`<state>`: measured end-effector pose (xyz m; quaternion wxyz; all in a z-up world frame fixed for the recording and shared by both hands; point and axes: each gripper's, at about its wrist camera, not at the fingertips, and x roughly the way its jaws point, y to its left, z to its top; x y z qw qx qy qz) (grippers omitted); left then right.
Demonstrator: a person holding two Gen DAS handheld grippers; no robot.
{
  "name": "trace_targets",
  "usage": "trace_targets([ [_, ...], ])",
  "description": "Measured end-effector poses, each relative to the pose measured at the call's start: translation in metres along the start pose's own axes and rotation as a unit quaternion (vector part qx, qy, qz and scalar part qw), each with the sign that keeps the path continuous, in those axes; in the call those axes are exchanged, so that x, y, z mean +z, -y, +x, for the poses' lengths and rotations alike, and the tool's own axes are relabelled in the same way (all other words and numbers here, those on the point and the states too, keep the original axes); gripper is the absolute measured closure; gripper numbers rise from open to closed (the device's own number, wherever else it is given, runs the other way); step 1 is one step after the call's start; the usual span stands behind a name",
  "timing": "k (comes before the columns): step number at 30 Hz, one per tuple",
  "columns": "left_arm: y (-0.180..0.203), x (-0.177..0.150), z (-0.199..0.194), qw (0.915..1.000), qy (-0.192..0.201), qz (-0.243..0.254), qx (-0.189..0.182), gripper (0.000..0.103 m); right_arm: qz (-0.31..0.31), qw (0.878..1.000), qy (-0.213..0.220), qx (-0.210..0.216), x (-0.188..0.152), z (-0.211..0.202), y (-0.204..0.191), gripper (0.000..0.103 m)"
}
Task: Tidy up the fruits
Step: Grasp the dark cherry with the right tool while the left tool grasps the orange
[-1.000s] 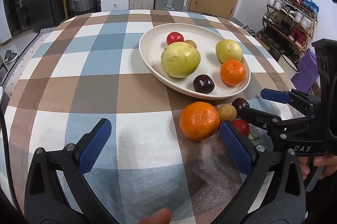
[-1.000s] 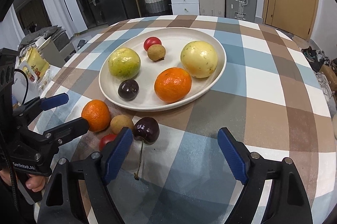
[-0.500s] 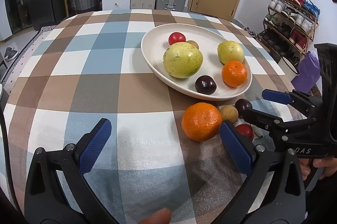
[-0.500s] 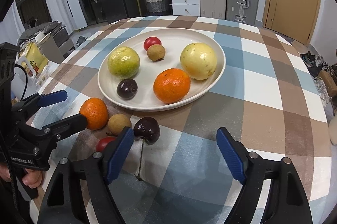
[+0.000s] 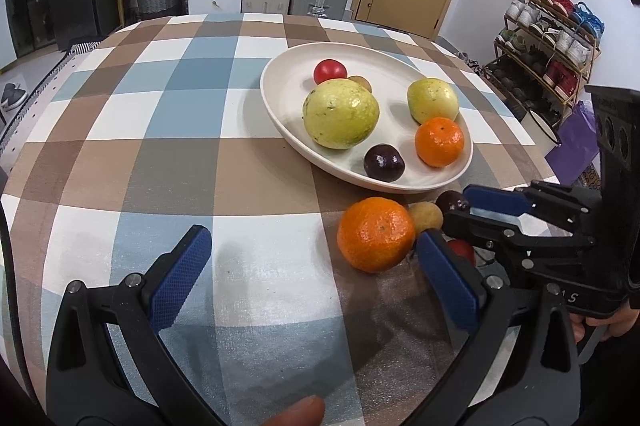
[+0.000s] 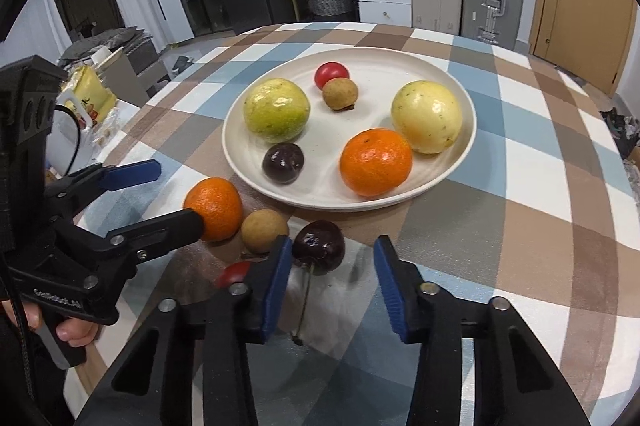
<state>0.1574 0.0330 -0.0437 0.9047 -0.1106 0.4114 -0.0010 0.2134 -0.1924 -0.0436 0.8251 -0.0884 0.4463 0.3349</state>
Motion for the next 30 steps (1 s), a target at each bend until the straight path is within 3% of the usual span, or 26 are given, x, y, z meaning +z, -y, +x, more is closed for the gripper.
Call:
trace_targets([
  [5, 0.001, 0.001, 0.005, 1.0000, -0.007, -0.004, 0.003, 0.000, 0.012, 1.000, 0.004, 0.024, -0.003, 0.000, 0.002, 0.074],
  [10, -0.001, 0.002, 0.010, 0.9997, -0.019, -0.018, -0.005, 0.004, 0.020, 0.999, 0.017, 0.028, -0.005, -0.004, 0.004, 0.075],
  [17, 0.006, 0.001, 0.012, 0.9994, -0.021, -0.002, -0.029, 0.024, 0.037, 0.998, 0.033, 0.024, -0.010, -0.016, 0.013, 0.075],
  [19, 0.010, 0.001, 0.011, 0.9989, -0.022, 0.009, -0.042, 0.034, 0.040, 0.998, 0.033, 0.024, -0.012, -0.019, 0.014, 0.075],
  [21, 0.014, -0.001, 0.010, 0.9979, -0.021, 0.014, -0.060, 0.054, 0.042, 0.998, 0.035, 0.021, -0.014, -0.020, 0.015, 0.075],
  [23, 0.017, -0.002, 0.008, 0.9968, -0.020, 0.018, -0.075, 0.064, 0.044, 0.998, 0.036, 0.021, -0.016, -0.021, 0.017, 0.075],
  [30, 0.023, -0.004, 0.001, 0.9975, -0.014, 0.028, -0.064, 0.064, 0.048, 0.998, 0.043, 0.021, -0.019, -0.027, 0.018, 0.075],
])
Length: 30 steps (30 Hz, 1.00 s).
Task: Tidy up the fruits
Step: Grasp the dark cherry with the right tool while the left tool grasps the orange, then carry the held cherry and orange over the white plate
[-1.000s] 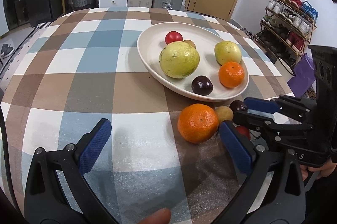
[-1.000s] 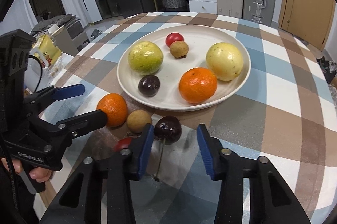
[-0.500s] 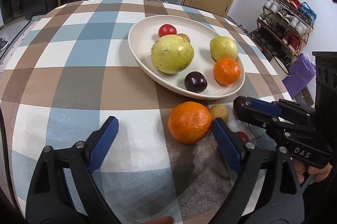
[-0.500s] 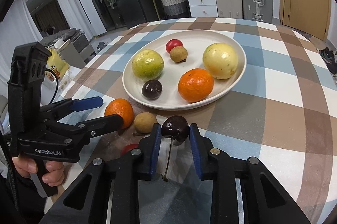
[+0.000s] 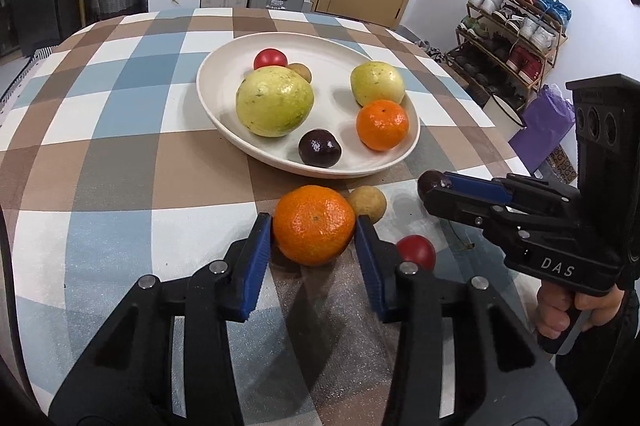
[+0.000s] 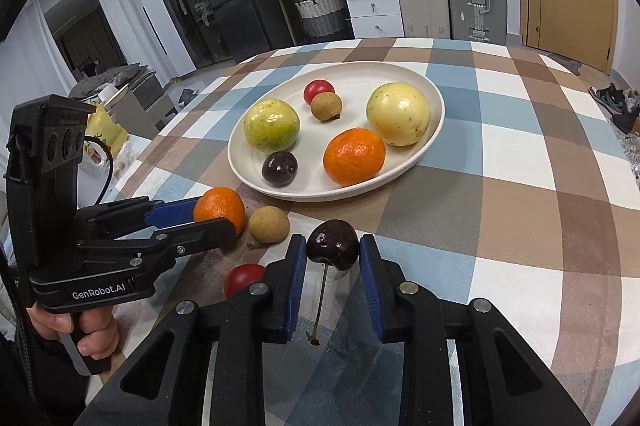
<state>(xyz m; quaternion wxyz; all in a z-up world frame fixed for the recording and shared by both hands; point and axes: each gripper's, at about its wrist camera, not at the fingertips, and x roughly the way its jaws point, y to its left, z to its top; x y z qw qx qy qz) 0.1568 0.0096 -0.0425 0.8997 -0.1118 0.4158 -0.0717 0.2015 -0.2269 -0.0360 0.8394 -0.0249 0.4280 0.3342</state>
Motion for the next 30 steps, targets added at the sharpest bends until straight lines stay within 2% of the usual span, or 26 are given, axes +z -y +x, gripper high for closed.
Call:
trace_targets([
  [14, 0.003, 0.010, -0.031, 0.9992, 0.034, 0.008, 0.017, 0.064, -0.008, 1.000, 0.023, -0.003, 0.004, -0.020, -0.007, 0.075],
  [30, 0.013, 0.044, -0.048, 0.9967, 0.070, 0.031, 0.028, 0.064, -0.018, 0.998, 0.062, -0.005, 0.033, -0.039, -0.009, 0.075],
])
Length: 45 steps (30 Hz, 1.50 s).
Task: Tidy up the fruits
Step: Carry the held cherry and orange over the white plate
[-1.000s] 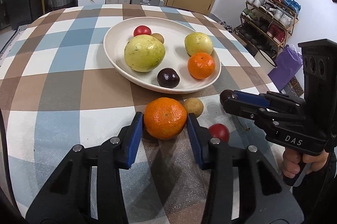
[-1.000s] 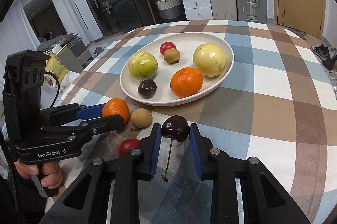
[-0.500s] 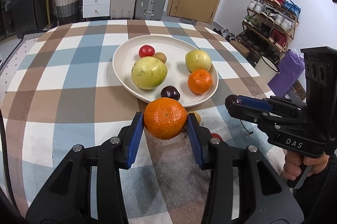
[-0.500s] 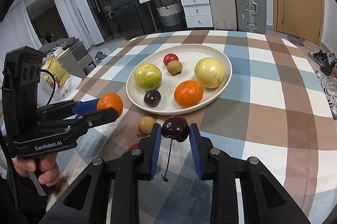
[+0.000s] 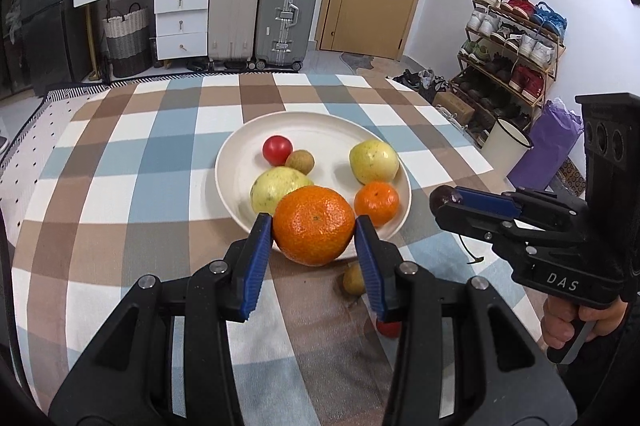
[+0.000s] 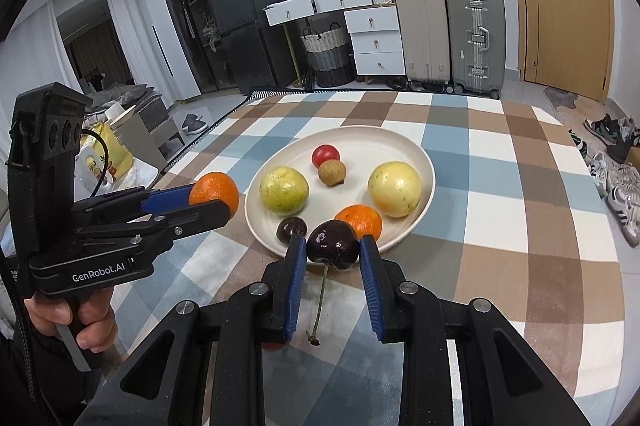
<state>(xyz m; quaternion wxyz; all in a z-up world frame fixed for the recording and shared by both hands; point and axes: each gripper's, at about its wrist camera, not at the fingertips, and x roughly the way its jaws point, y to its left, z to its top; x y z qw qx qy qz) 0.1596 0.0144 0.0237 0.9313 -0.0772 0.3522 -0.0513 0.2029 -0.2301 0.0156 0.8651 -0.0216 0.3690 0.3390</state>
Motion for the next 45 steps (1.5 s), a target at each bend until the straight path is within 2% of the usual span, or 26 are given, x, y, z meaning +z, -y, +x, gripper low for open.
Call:
trace_targets([
  [18, 0.006, 0.036, 0.035, 0.9998, 0.008, 0.019, 0.003, 0.064, 0.002, 1.000, 0.010, -0.001, 0.029, 0.023, 0.006, 0.075],
  [33, 0.016, 0.027, 0.070, 0.9992, -0.008, 0.039, 0.003, 0.064, 0.017, 1.000, 0.005, 0.002, 0.045, 0.050, 0.017, 0.075],
  [45, 0.022, 0.021, 0.079, 0.9986, -0.012, 0.052, 0.003, 0.064, 0.030, 1.000, -0.001, 0.006, 0.049, 0.066, 0.019, 0.075],
])
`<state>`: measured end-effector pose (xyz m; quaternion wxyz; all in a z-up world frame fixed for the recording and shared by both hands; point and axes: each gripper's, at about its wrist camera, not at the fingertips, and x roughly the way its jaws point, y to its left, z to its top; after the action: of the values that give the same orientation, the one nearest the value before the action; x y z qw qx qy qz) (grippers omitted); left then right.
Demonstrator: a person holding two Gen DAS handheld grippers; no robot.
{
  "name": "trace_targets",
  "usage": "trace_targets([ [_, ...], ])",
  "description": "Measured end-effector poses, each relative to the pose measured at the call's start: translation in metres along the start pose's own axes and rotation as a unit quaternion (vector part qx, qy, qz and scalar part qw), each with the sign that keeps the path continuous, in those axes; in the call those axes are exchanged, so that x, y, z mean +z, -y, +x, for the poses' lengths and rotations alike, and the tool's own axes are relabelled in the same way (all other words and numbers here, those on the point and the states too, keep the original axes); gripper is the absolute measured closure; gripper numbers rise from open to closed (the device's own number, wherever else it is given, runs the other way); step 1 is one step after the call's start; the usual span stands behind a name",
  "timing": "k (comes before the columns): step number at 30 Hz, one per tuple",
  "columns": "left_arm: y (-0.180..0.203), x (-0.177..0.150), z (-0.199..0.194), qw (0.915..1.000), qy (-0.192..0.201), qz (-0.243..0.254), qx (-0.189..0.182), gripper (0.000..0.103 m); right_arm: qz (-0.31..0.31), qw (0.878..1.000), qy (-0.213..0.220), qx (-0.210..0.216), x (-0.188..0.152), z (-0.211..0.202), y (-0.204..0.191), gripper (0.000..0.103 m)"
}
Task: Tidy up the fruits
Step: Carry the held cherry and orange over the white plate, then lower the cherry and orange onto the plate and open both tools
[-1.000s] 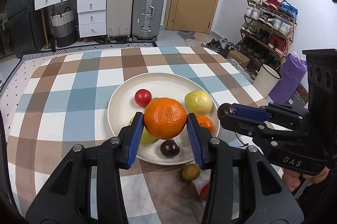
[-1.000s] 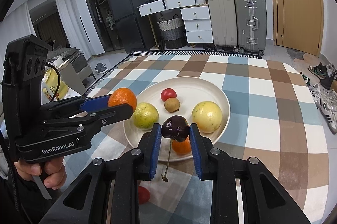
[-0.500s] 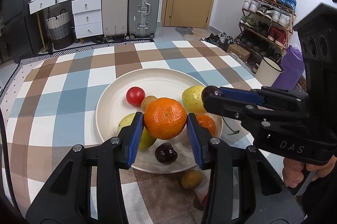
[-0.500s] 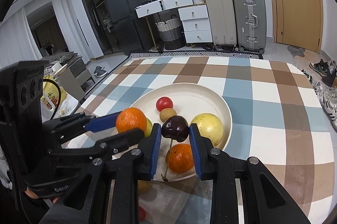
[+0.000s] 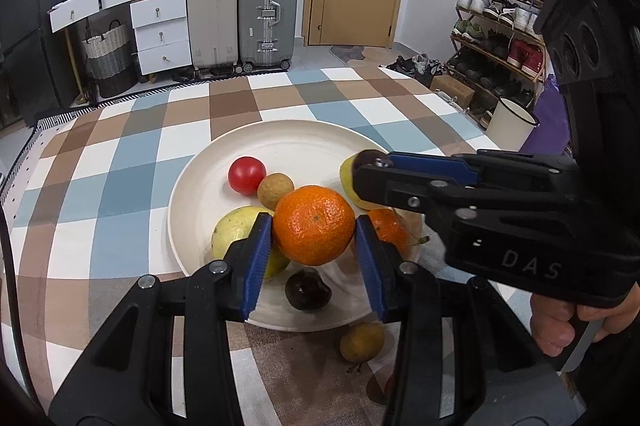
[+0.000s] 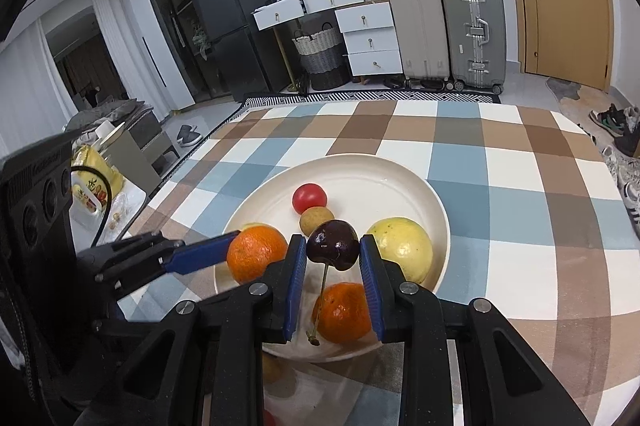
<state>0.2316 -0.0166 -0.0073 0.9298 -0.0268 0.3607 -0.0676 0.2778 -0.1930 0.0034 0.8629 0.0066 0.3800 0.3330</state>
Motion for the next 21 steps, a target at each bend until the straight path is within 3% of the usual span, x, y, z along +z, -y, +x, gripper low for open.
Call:
trace_targets([
  [9, 0.006, -0.001, 0.002, 1.0000, -0.004, 0.006, -0.003, 0.064, -0.001, 1.000, -0.001, 0.002, 0.000, 0.005, -0.003, 0.075],
  [12, 0.004, -0.001, 0.001, 1.0000, -0.006, 0.000, -0.005, 0.063, -0.001, 1.000, 0.007, -0.001, 0.000, -0.001, -0.002, 0.069],
  [14, 0.000, 0.000, 0.001, 0.9998, -0.012, -0.011, -0.011, 0.063, -0.002, 1.000, 0.015, -0.001, -0.001, -0.007, -0.001, 0.060],
  [16, -0.004, 0.001, -0.001, 0.9996, -0.013, -0.020, -0.013, 0.056, -0.003, 1.000, 0.020, -0.006, -0.001, -0.012, 0.002, 0.054],
  [18, -0.006, 0.002, -0.004, 0.9995, -0.012, -0.026, -0.010, 0.040, -0.007, 1.000, 0.019, -0.012, -0.002, -0.017, 0.003, 0.051],
  [19, -0.008, 0.002, -0.007, 0.9995, -0.009, -0.030, -0.009, 0.035, -0.010, 1.000, 0.019, -0.016, -0.003, -0.020, 0.003, 0.047],
  [21, -0.010, 0.002, -0.013, 0.9994, -0.006, -0.034, -0.002, 0.017, -0.011, 1.000, 0.018, -0.023, -0.004, -0.024, 0.005, 0.032],
])
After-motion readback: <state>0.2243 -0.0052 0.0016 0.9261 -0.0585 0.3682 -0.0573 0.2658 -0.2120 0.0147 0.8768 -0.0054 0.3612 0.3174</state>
